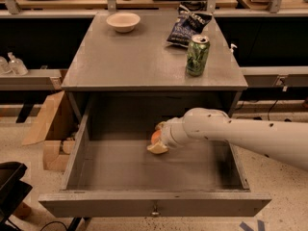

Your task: Pick orange from top drawer and place on counter

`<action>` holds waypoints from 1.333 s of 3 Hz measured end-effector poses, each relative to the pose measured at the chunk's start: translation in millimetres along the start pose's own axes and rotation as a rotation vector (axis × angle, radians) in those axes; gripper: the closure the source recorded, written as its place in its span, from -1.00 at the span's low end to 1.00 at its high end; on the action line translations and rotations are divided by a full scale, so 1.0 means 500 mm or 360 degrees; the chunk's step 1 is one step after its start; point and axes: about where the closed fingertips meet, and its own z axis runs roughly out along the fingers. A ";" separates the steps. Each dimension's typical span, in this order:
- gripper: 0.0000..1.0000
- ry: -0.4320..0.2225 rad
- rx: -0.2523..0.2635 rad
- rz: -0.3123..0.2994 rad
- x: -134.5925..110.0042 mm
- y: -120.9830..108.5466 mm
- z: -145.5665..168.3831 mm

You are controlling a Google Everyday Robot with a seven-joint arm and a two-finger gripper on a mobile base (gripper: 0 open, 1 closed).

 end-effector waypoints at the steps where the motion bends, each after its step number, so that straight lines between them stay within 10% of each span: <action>1: 1.00 0.0000 -0.0001 0.0000 0.000 0.001 0.001; 4: 1.00 -0.0173 -0.0129 -0.0165 -0.167 -0.012 -0.187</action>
Offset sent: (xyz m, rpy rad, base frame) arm -0.0116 0.0165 0.0243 -0.0155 0.0279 0.0693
